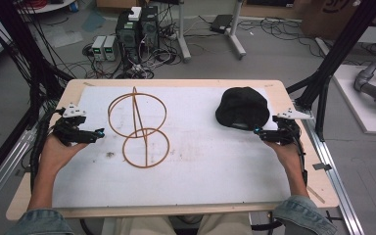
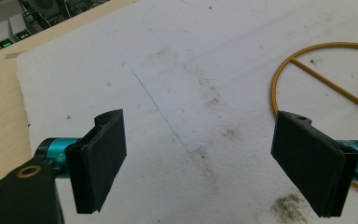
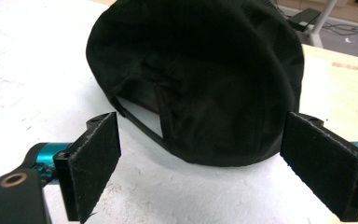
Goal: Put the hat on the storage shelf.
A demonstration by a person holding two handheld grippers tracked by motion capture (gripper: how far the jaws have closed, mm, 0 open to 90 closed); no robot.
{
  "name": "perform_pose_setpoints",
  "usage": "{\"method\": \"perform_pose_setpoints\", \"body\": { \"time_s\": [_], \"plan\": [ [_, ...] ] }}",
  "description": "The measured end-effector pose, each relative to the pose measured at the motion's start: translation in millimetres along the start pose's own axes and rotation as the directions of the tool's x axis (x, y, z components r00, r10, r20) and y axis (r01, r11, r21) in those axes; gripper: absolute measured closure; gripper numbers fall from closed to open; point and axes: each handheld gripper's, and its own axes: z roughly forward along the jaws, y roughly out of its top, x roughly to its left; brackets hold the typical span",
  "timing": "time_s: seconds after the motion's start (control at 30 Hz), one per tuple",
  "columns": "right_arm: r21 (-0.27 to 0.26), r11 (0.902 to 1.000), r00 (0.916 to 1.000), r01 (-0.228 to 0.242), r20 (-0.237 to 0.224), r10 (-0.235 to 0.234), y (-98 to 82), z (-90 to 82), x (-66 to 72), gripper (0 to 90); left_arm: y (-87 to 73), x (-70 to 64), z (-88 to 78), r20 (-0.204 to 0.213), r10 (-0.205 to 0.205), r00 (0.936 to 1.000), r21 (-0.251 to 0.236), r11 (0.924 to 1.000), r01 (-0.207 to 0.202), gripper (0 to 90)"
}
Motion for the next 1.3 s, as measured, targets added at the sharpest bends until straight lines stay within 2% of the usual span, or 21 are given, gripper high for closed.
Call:
{"method": "perform_pose_setpoints", "body": {
  "time_s": [0.47, 0.57, 0.7, 0.87, 1.03, 1.2, 1.3],
  "plan": [
    [-0.007, 0.9998, 0.9999, -0.016, 0.002, 0.016, -0.1, -0.3, 1.6, 11.8, 0.2, 0.5, 0.6, -0.004, -0.005, 1.0000, 0.007, 1.0000, 0.005, 18.1],
    [-0.015, 0.9994, 0.9995, -0.032, 0.003, 0.032, -0.2, -0.7, 1.6, 11.8, 0.3, 0.8, 0.2, -0.006, -0.003, 1.0000, 0.007, 1.0000, 0.003, 18.1],
    [-0.019, 0.9995, 0.9996, -0.027, 0.006, 0.027, 0.3, -1.5, 1.4, 14.5, 0.4, 0.7, 0.2, -0.006, -0.002, 1.0000, 0.006, 1.0000, 0.003, 18.2],
    [-0.022, 0.9996, 0.9998, 0.018, 0.002, -0.018, 2.1, 1.8, 3.9, 20.7, 0.0, -0.3, 2.8, 0.000, -0.005, 1.0000, 0.015, 0.9999, 0.005, 18.2],
    [-0.060, 0.9967, 0.9978, 0.056, 0.039, -0.053, 3.8, 4.3, -0.1, 28.7, 0.3, -1.1, 4.7, 0.004, 0.000, 1.0000, 0.020, 0.9998, 0.000, 18.3],
    [-0.072, 0.9974, 0.9976, 0.007, 0.070, -0.002, 0.3, 16.3, -13.2, 31.9, 0.8, -0.7, 8.4, 0.007, -0.006, 1.0000, 0.024, 0.9997, 0.006, 18.3],
    [-0.104, 0.9945, 0.9950, 0.010, 0.099, 0.001, 1.0, 18.7, -18.3, 35.5, 1.1, -1.3, 10.7, 0.016, -0.003, 0.9999, 0.030, 0.9995, 0.002, 18.3]
  ]
}}
